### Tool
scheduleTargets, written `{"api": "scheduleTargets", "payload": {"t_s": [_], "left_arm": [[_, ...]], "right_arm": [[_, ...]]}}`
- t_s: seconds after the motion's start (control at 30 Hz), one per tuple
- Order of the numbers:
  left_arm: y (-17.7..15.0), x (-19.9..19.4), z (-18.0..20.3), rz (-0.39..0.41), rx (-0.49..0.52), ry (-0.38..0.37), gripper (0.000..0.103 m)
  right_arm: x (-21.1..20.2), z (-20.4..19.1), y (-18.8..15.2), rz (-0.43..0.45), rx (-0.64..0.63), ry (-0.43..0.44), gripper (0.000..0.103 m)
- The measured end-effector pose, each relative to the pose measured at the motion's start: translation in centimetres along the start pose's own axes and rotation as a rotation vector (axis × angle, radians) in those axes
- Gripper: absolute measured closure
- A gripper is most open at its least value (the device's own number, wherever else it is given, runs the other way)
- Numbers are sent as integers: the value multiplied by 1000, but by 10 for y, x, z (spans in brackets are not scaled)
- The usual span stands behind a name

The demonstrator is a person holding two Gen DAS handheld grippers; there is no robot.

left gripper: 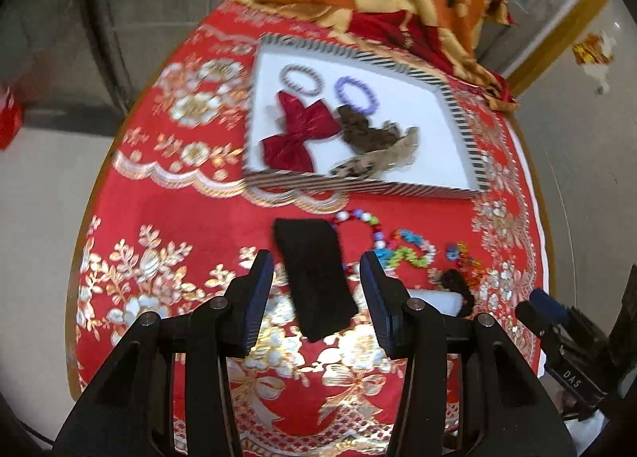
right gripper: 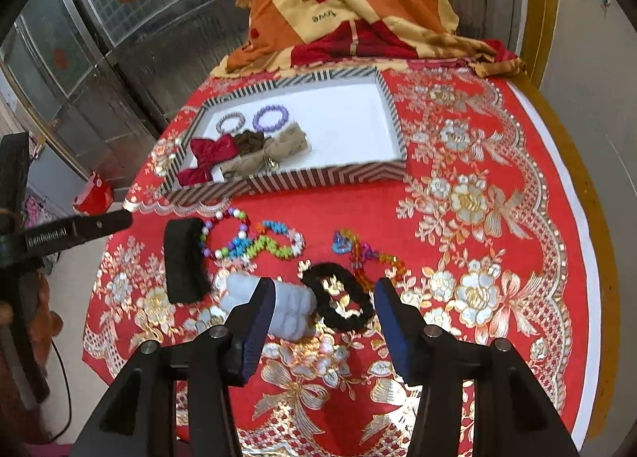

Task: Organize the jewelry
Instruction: 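Move the left tool to the black fabric hair tie while the right approaches the amber bead bracelet, then grasp the black fabric hair tie with the left tool while the right grasps the amber heart bracelet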

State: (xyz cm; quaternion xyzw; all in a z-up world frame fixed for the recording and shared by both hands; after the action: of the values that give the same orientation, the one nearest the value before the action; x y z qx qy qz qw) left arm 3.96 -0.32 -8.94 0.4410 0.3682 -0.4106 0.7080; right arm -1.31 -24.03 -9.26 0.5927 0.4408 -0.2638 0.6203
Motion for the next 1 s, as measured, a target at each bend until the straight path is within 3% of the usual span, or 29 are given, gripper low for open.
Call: {"api": "scheduleTargets", "payload": {"t_s": [0.1,0.27,0.53,0.83,0.93,1.0], "left_arm": [[-5,7,-7,-32,-33,-13,52],[-11,21,-9,-71,-60,-15,51],[-17,49,-3,-128,-72,1,50],[-14,72,-4,-134,-101,52,49],[-14,79,0,-132,-101,68,41],[-17,84,1,-135,-89,91,41]], "right_arm": [[11,6,-8,-32,14,6,54],[26,24,-12,-64,30,-9,53],[57,31,12,-54,-21,36,54],[92,24,28,-88,-125,57,54],[99,27,28,-104,-122,80,54],[102,28,27,-113,-122,93,54]]}}
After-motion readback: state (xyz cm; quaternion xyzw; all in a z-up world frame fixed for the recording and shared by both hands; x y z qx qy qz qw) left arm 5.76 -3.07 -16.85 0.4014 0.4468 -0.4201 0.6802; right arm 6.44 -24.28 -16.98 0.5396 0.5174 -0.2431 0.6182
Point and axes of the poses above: each gripper's, at about its wrist camera, not at the fingertips, and x roughly the way its jaws point, z to its right, y to its top, the point moved 9 cm from there along x, roughly the way its jaws point, and after that the axes turned 9 degrees about -x, right-handed, at the moved point
